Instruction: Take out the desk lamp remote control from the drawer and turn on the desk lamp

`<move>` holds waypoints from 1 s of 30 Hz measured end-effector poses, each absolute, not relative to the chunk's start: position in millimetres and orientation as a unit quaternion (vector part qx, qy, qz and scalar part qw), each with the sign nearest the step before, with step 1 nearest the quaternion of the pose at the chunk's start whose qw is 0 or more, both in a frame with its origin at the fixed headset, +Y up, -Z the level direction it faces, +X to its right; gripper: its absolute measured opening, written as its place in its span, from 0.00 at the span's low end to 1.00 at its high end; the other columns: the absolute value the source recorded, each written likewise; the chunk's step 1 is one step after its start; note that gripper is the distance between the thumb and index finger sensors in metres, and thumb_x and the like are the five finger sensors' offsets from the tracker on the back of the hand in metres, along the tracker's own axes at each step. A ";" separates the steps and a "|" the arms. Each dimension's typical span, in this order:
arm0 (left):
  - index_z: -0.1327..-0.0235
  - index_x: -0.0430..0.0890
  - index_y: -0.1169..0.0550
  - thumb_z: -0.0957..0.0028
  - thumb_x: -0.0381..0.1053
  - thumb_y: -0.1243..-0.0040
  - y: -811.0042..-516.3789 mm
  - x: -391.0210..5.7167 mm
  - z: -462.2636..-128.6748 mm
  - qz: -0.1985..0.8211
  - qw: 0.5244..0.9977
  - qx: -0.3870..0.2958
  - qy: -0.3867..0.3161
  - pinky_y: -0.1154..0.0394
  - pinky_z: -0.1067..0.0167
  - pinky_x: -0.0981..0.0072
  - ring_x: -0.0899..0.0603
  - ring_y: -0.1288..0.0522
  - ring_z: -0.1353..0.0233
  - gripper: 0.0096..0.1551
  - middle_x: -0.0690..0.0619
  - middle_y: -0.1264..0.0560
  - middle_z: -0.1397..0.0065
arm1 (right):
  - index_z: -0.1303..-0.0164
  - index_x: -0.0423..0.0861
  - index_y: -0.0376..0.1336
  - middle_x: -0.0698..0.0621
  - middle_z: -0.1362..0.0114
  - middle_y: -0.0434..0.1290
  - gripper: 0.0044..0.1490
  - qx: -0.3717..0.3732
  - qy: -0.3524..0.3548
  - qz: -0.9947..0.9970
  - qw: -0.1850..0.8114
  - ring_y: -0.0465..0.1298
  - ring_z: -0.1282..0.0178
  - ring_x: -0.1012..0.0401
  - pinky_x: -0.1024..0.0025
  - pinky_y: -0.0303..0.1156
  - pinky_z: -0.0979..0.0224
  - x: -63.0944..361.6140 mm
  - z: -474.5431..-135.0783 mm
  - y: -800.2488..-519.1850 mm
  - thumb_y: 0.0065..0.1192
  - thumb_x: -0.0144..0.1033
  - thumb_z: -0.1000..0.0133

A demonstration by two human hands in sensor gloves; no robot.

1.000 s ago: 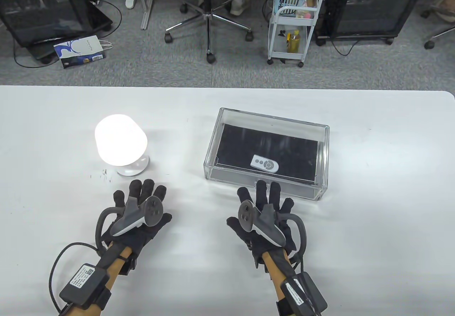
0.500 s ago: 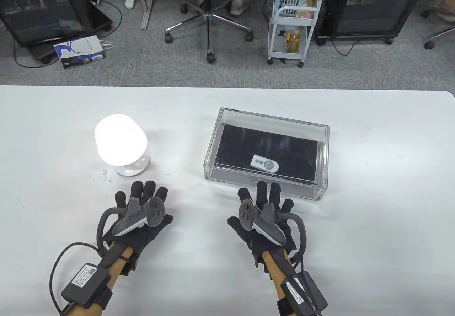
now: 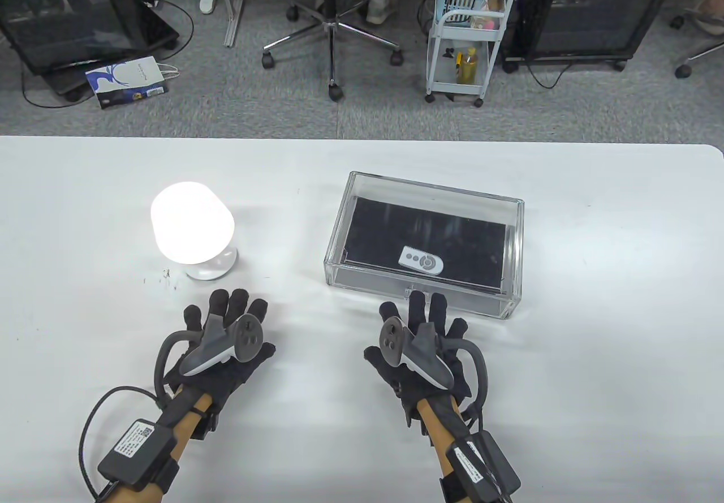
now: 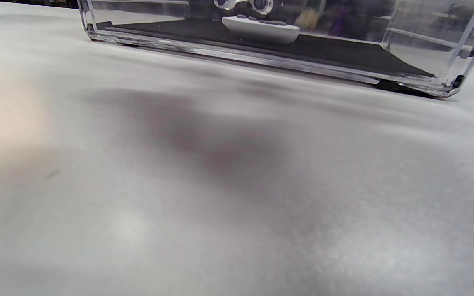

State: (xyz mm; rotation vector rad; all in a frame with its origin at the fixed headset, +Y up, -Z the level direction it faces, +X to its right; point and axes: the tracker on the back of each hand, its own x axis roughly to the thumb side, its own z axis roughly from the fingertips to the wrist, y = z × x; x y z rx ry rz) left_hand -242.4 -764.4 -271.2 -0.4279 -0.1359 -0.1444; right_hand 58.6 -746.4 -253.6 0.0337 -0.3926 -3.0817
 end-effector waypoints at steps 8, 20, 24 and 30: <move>0.29 0.69 0.69 0.56 0.78 0.73 -766.4 -241.5 -271.4 -0.073 0.972 -0.214 -0.068 0.69 0.29 0.28 0.41 0.75 0.15 0.45 0.58 0.74 0.16 | 0.23 0.73 0.34 0.52 0.13 0.31 0.52 0.012 -0.132 -0.991 0.019 0.33 0.13 0.45 0.34 0.43 0.18 59.3 -253.4 -746.0 0.40 0.82 0.56; 0.29 0.70 0.69 0.56 0.78 0.73 -768.3 -240.6 -271.0 -0.077 0.971 -0.217 -0.070 0.69 0.29 0.28 0.41 0.75 0.15 0.45 0.59 0.74 0.16 | 0.23 0.73 0.34 0.52 0.13 0.31 0.52 0.013 -0.131 -0.991 0.019 0.33 0.13 0.45 0.34 0.43 0.18 59.5 -253.8 -746.7 0.40 0.81 0.56; 0.29 0.69 0.69 0.56 0.78 0.73 -768.7 -240.6 -271.0 -0.076 0.971 -0.217 -0.070 0.69 0.29 0.28 0.41 0.75 0.15 0.45 0.58 0.74 0.16 | 0.23 0.73 0.34 0.52 0.13 0.31 0.52 0.013 -0.132 -0.991 0.019 0.33 0.13 0.45 0.34 0.43 0.18 59.6 -253.8 -746.7 0.40 0.81 0.56; 0.29 0.69 0.69 0.56 0.78 0.73 -770.0 -240.3 -271.0 -0.079 0.970 -0.219 -0.070 0.69 0.29 0.28 0.41 0.75 0.15 0.45 0.59 0.74 0.16 | 0.23 0.73 0.34 0.51 0.13 0.31 0.52 0.014 -0.132 -0.991 0.021 0.33 0.13 0.45 0.34 0.43 0.18 59.6 -253.9 -746.9 0.40 0.81 0.56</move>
